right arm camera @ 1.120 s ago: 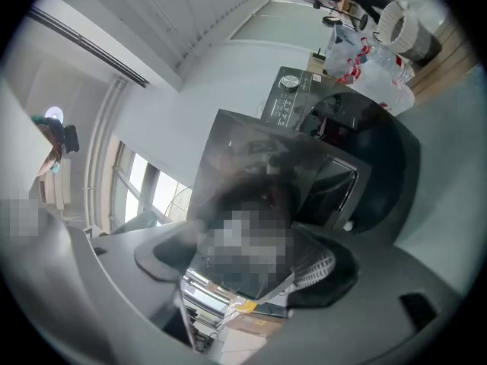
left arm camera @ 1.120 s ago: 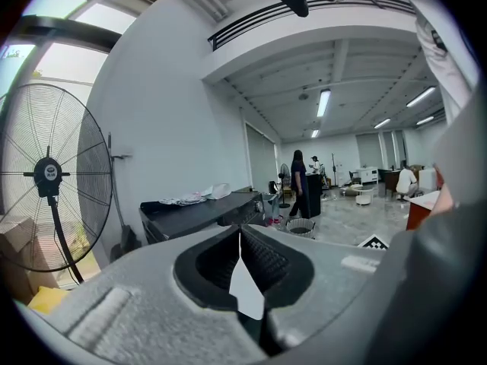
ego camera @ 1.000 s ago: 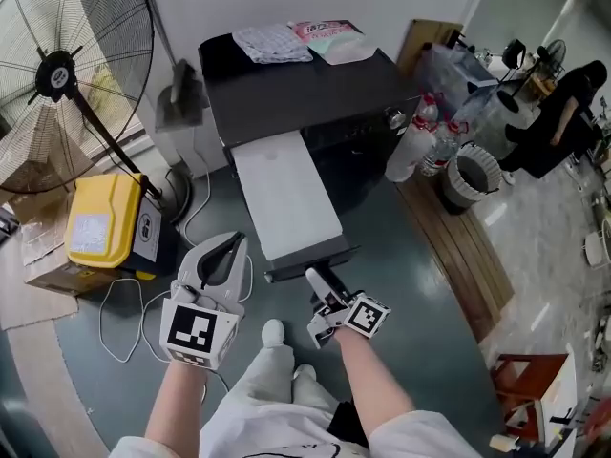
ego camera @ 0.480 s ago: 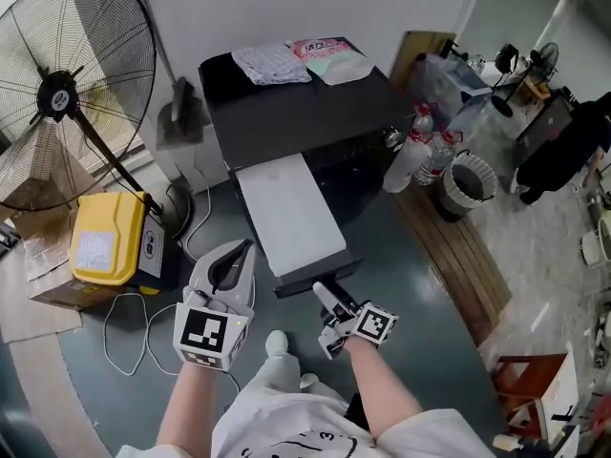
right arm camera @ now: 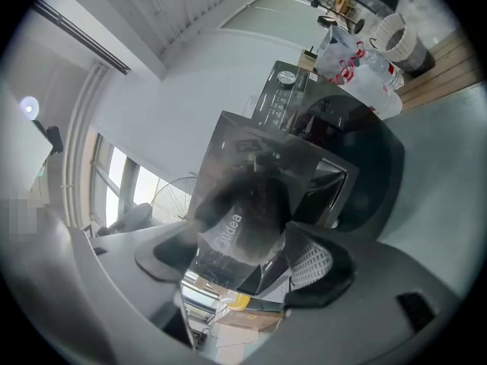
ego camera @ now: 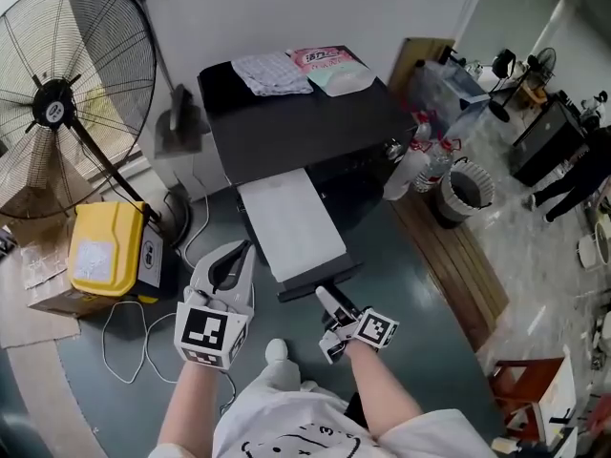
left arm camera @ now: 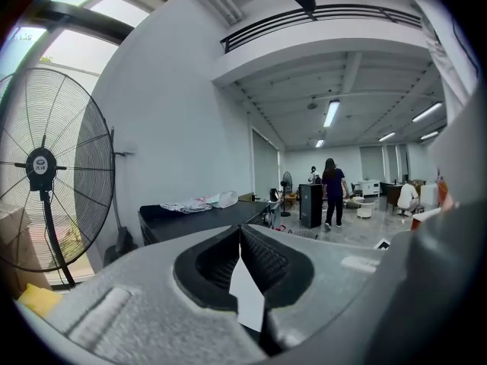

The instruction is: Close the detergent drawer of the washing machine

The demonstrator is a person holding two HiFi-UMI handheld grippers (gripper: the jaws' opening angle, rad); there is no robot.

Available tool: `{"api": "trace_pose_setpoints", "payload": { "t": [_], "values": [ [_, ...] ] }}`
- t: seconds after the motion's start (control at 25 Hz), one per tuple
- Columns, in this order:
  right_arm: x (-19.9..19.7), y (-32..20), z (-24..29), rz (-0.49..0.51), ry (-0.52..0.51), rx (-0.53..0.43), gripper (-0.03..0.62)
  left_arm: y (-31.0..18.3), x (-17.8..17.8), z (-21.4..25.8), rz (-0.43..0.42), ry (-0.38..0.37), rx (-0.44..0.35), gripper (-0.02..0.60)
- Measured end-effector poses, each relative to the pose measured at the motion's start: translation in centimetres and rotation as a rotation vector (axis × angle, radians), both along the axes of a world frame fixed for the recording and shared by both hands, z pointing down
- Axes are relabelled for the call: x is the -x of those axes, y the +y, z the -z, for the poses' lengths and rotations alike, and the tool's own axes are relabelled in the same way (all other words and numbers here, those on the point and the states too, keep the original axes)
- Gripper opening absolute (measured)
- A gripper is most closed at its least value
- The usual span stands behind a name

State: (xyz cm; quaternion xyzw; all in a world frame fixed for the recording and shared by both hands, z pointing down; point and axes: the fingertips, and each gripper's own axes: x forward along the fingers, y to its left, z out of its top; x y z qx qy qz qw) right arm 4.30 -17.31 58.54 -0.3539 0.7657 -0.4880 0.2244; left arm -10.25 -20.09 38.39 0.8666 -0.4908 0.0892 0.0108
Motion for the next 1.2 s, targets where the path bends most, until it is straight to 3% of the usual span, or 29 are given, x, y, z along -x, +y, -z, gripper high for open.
{"api": "trace_pose_setpoints", "payload": {
  "t": [0.56,0.76,0.96,1.2],
  "values": [
    [0.4,-2.7,-0.4,-0.073,-0.066,-0.044,0.356,-2.3,1.1,-1.9,-0.06,-0.034,0.019,0.017],
    [-0.1,-2.7,0.1,-0.11,-0.178,-0.079,0.379,-2.7,1.0,-2.7,-0.079,-0.048,0.029,0.017],
    [0.2,-3.0,0.1,-0.118,-0.119,-0.116,0.377,-3.1,0.4,-3.6,-0.092,-0.061,0.047,0.017],
    [0.1,-3.1,-0.3,-0.109,-0.09,-0.09,0.371,-3.6,-0.8,-3.7,-0.082,-0.063,0.065,0.017]
  ]
}}
